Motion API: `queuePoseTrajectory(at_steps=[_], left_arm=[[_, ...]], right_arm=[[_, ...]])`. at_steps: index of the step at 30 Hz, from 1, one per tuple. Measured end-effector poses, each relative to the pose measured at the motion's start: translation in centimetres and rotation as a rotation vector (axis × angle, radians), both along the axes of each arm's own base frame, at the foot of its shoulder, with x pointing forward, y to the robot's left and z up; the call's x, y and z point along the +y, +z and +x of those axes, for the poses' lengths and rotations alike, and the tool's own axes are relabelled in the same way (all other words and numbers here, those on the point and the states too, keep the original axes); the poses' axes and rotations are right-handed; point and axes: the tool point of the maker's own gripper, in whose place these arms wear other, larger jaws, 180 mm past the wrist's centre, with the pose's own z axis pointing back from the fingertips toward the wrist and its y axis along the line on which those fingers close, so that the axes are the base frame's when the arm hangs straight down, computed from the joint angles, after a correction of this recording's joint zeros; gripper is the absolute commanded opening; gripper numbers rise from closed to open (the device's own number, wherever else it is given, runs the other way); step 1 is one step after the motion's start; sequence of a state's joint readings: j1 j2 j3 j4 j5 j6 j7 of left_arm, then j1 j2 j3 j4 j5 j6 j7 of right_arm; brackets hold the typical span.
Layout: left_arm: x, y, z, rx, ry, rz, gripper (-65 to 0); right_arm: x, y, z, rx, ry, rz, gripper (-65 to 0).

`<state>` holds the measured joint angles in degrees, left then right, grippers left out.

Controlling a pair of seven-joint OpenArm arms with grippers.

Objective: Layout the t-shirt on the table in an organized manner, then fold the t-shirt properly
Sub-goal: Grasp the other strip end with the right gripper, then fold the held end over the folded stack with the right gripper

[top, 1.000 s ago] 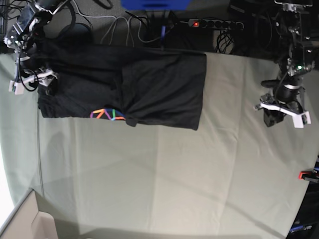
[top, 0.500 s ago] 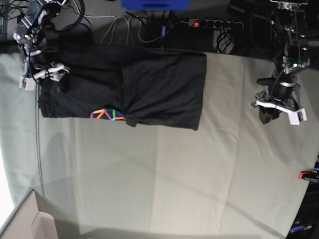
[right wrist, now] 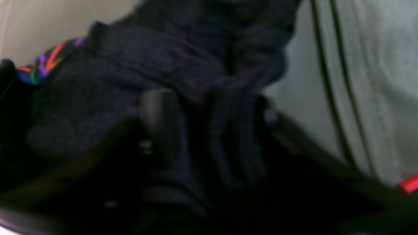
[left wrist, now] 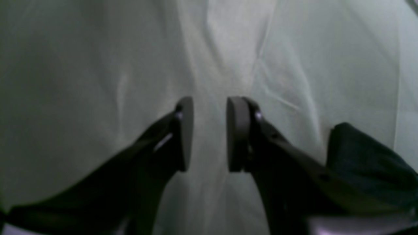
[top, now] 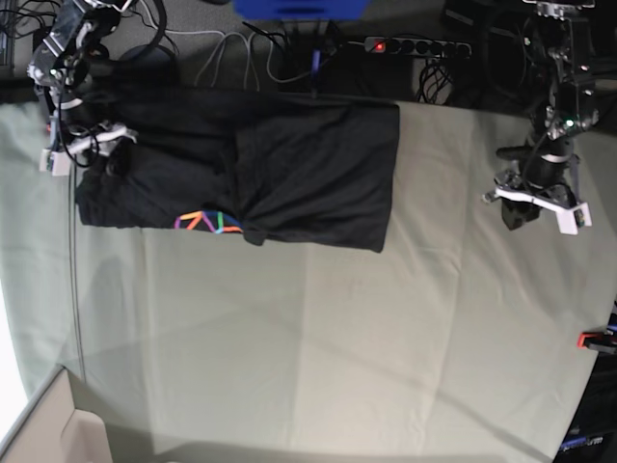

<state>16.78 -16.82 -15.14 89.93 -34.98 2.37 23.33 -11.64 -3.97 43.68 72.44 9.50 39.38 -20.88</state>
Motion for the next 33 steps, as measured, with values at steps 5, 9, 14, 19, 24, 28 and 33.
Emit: queuePoseTrajectory(at_steps=[5,9,14,19,24,28,33], left_arm=[[0.0,0.0,0.0,0.0,0.0,0.0,-47.8],[0.0,0.0,0.0,-0.001,0.0,0.0,-47.8],[0.1,0.0,-0.2,0.003,0.0,0.003,-47.8],[0.2,-0.4,-1.0,0.02,-0.001,0.007,-47.8],[0.3,-0.3,-0.9,0.019,-0.002,0.012,-47.9],[0.3,-0.7,-1.4,0.032,-0.003,0.013,-48.0],[0.0,-0.1,-1.3,0.019,-0.012,0.014,-48.1]], right_arm=[[0.2,-0.2,-0.2,0.015,0.004,0.006,-65.0],[0.2,-0.1,0.1,0.015,0.01,0.003,-65.0],[-0.1,1.2,0.7,0.051,0.072,-0.083,-65.0],[3.1,3.4,2.0,0.024,0.215,-0.134,-65.0],[5.0,6.3,3.8,-0.064,0.301,-0.18,-65.0],[7.5,8.0,5.0,-0.116,0.386,-0.203,-65.0],[11.3,9.8,6.0,-0.184,0.487,-0.191,-65.0]])
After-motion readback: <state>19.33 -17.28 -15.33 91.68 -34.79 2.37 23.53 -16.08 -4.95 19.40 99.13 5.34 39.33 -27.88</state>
